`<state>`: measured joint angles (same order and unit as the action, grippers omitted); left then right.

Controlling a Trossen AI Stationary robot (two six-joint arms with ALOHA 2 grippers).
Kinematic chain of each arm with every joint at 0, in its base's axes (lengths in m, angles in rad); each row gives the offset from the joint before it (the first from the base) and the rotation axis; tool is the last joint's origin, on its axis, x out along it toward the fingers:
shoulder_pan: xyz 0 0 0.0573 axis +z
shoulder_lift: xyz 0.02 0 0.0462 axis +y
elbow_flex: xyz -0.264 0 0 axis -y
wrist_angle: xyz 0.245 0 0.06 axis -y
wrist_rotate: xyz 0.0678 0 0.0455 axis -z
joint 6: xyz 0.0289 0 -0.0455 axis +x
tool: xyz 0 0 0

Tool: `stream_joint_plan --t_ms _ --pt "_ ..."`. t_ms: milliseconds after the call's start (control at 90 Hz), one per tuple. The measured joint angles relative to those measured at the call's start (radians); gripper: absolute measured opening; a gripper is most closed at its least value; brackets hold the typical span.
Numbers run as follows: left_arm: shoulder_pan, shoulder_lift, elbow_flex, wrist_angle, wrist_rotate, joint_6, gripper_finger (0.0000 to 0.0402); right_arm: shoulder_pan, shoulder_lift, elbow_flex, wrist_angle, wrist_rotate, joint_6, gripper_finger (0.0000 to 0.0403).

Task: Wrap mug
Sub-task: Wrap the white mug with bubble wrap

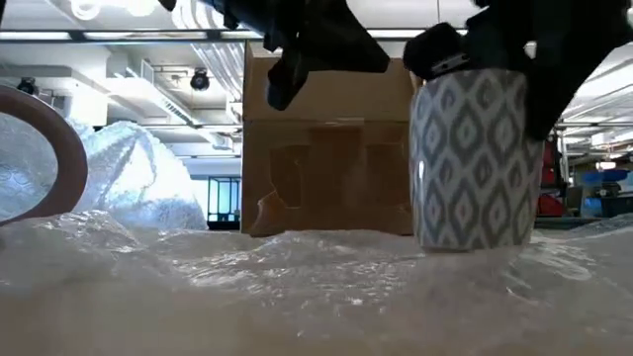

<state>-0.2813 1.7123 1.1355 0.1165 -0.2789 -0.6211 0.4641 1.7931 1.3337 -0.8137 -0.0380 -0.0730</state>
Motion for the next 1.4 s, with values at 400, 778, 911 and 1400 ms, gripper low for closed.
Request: stream_joint_plan --t_ms 400,778,911,1400 --pt "-0.069 0.0 0.0 -0.009 -0.096 -0.017 0.0 0.001 -0.041 0.16 -0.316 -0.018 0.154 0.0157" --pt "-0.094 0.033 0.0 0.021 -0.128 -0.06 0.0 0.173 -0.378 -0.233 -0.192 0.092 0.647 0.018" --pt "-0.092 0.035 -0.001 0.024 -0.128 -0.061 0.0 0.219 -0.423 -0.46 0.006 0.034 0.803 0.0172" --pt "-0.073 0.036 -0.001 0.049 -0.158 -0.079 0.0 0.293 -0.351 -0.658 0.121 0.086 0.879 0.0122"
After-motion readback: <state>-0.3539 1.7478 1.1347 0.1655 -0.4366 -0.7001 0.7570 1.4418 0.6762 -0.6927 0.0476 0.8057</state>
